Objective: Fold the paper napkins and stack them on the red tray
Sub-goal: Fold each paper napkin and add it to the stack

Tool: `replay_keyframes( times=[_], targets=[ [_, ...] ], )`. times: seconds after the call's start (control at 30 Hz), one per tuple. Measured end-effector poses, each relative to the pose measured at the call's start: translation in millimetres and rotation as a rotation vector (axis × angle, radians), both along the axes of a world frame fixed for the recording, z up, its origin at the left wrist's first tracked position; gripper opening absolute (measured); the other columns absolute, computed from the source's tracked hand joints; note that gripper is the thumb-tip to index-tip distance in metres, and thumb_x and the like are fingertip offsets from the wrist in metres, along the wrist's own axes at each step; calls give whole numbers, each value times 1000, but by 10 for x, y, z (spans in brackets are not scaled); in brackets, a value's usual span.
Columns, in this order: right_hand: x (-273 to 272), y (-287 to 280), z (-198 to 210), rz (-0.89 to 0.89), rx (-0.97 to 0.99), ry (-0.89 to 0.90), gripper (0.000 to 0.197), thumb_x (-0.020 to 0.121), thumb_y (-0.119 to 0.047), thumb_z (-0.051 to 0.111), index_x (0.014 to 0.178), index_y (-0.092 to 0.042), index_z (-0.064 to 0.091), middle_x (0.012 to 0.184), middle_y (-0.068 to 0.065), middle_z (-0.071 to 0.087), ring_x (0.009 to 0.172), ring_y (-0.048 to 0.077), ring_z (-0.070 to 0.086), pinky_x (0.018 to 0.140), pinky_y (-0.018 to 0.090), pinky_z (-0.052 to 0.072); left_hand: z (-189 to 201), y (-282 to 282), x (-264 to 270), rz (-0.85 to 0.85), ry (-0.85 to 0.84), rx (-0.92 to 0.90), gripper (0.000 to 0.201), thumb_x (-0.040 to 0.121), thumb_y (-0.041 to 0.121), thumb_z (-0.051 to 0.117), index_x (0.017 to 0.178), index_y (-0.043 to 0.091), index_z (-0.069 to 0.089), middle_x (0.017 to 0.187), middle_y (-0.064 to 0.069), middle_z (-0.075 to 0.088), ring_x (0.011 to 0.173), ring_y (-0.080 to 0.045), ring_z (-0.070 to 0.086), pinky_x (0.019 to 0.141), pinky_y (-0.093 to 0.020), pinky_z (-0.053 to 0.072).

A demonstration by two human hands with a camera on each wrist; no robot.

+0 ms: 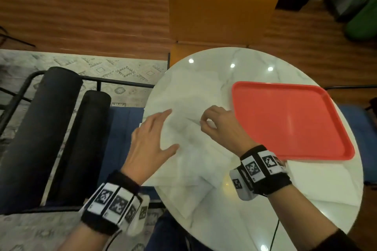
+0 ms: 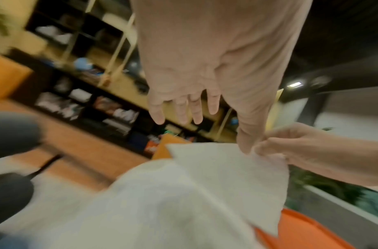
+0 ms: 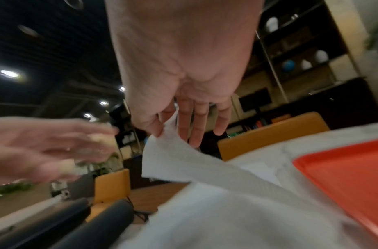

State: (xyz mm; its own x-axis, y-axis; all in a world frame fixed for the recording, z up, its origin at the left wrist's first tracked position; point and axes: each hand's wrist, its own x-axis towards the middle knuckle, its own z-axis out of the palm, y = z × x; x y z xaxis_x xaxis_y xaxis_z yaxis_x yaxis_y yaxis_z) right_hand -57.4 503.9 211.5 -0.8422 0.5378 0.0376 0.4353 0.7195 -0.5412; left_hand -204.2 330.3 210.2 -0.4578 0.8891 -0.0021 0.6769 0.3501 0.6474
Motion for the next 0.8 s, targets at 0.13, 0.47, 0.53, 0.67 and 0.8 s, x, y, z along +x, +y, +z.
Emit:
replay_keyframes(
  times=[0.13,0.47,0.53,0.67,0.8],
  targets=[
    [189,-86,543,-7,-146,175,11,90,-24,59,88,-14,62,85,-1,65,78,14,59,73,31,47,504,739,274,-233,177,-28,69,84,37,66,142,36,29,123,10,58,123,-11,48,114,-43,15],
    [1012,318,206,-299,-312,183,9,87,-13,65,81,-12,71,71,-3,67,65,-2,54,60,18,40,569,728,123,-29,-665,216,9,83,15,69,90,18,73,87,1,75,83,-11,68,77,-23,53],
    [1060,295,224,-322,-341,310,10,88,-12,65,87,-14,75,77,-10,70,69,-9,58,66,10,43,510,618,125,18,-707,243,14,83,14,68,95,20,72,93,6,75,90,-11,70,78,-21,54],
    [1190,95,154,-341,-364,369,14,85,-10,68,95,-16,75,92,-13,71,87,-11,63,80,5,44,282,306,249,99,-696,249,15,79,14,71,92,19,74,95,7,75,95,-8,68,86,-19,51],
    [1422,-172,-236,-346,-488,269,24,83,-3,68,92,-24,75,93,-16,70,90,-15,60,80,1,39,-154,-55,496,82,-616,103,11,78,11,73,87,15,77,96,4,73,97,-6,66,90,-17,46]
  ],
)
